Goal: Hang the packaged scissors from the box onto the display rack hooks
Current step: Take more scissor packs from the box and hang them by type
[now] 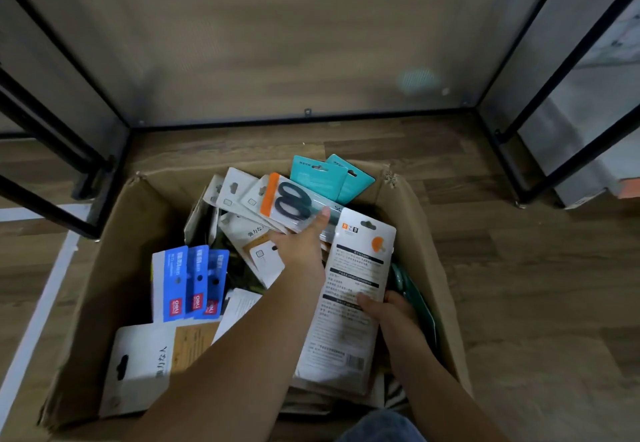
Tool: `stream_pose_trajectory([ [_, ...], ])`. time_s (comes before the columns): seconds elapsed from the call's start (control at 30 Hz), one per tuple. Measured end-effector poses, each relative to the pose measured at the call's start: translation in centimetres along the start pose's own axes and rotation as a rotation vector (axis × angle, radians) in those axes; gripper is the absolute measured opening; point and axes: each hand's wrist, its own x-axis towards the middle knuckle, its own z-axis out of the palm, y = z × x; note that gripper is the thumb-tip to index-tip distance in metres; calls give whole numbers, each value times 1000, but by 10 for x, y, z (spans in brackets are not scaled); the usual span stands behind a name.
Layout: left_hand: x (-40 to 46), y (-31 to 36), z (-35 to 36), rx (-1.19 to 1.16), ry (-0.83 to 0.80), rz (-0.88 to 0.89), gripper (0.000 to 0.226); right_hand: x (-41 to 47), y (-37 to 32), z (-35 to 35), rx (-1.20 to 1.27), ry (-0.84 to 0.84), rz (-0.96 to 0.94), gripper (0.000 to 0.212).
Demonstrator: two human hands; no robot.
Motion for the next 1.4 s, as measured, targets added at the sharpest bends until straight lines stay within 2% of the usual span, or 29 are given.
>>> stream_pose_trajectory([
  [0.1,5,-1,-10,-163,-26,-20,69,-3,0,1,20,-18,-23,27],
  [0.2,11,0,-31,-199,-18,4,55,-9,0,0,22,-24,-81,24],
  [0.27,12,3,-45,-176,-67,38,51,-14,1,-1,-9,-19,-155,21],
  [0.37,7,9,-68,-163,-209,95,43,-23,-2,1,-61,-23,-361,8],
  [0.47,4,28,-85,-92,-245,162,45,-33,-18,12,-152,-38,-512,11],
  [0.6,-14,72,-90,-63,-256,221,51,-52,-67,39,-201,-33,-585,14],
  [0.77,-70,155,-86,-18,-364,246,50,-111,-160,78,-182,53,-654,13],
  [0.83,-103,195,-87,-14,-391,247,46,-149,-200,94,-298,117,-681,10],
  [0.87,-121,216,-88,-28,-389,255,42,-172,-220,102,-385,143,-717,19],
  [0.93,-166,260,-88,-50,-406,283,34,-224,-262,120,-537,194,-914,18],
  [1.03,-247,338,-89,-20,-450,362,42,-312,-336,152,-859,230,-1365,15],
  [1.1,-301,389,-90,-3,-459,411,39,-364,-381,170,-941,293,-1517,20],
  [1.2,-370,453,-94,-30,-487,436,22,-440,-437,189,-962,286,-1467,21],
  [1.27,-404,486,-99,-71,-490,435,18,-478,-464,200,-951,188,-1390,22],
  [1.4,-445,531,-107,-184,-535,485,26,-518,-515,212,-1037,-58,-1252,34],
])
